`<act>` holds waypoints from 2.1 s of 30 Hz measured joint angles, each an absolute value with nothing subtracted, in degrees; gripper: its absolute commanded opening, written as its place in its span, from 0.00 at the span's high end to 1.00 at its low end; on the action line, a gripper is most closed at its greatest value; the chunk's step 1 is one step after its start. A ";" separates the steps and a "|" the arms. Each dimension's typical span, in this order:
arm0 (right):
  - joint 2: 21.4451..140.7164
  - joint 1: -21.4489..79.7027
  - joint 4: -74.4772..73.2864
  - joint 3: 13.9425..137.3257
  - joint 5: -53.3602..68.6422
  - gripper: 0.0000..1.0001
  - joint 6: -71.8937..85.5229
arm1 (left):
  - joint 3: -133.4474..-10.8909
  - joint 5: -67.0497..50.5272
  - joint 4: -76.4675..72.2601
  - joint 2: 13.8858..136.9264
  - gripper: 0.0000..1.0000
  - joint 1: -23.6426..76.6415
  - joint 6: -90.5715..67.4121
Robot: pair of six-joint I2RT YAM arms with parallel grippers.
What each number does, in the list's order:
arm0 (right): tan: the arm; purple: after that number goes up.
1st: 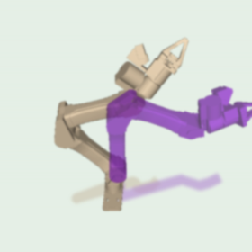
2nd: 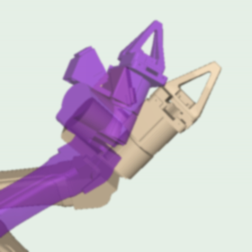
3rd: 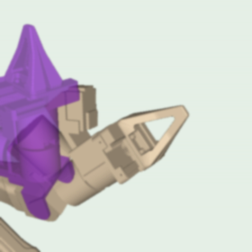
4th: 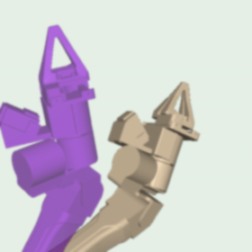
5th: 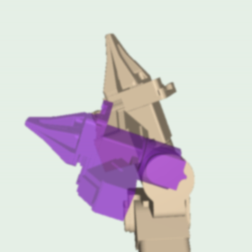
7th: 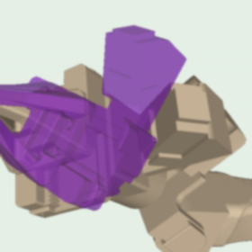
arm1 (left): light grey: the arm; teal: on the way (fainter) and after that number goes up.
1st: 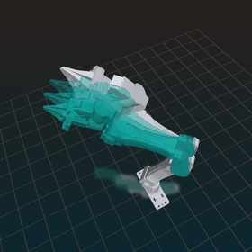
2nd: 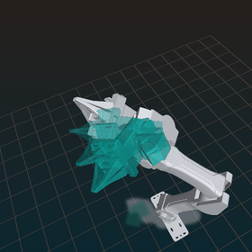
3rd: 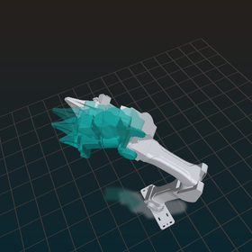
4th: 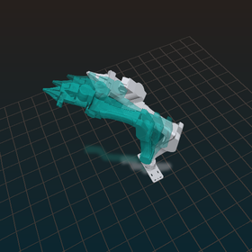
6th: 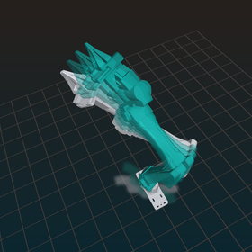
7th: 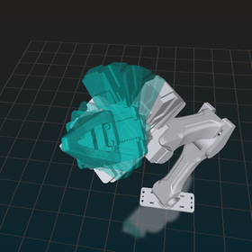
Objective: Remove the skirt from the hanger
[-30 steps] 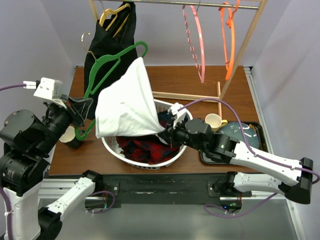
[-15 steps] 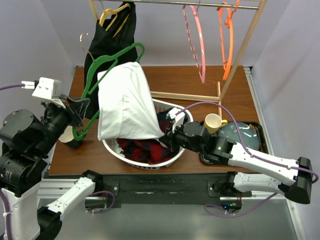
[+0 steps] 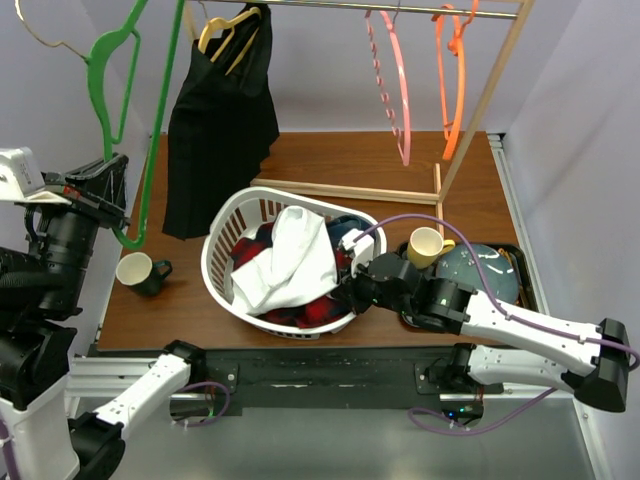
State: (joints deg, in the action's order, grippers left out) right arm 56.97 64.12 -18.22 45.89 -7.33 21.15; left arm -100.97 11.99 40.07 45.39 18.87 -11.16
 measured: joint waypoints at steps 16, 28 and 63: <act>52.71 64.12 -21.67 51.33 -5.72 0.27 22.85 | -98.61 10.17 39.92 45.36 1.00 18.87 -9.87; 69.80 64.12 -3.60 58.92 -12.14 0.44 21.76 | -91.13 0.38 37.56 45.39 1.00 18.87 -10.98; 55.72 64.12 -6.46 56.86 -7.49 0.01 24.97 | -97.95 -10.92 15.99 79.26 1.00 18.87 -10.63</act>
State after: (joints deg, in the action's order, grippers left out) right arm 55.72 64.12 -6.46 56.86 -7.49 24.97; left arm -97.95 -10.92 15.99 79.26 18.87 -10.63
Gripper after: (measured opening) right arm 0.986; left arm 0.067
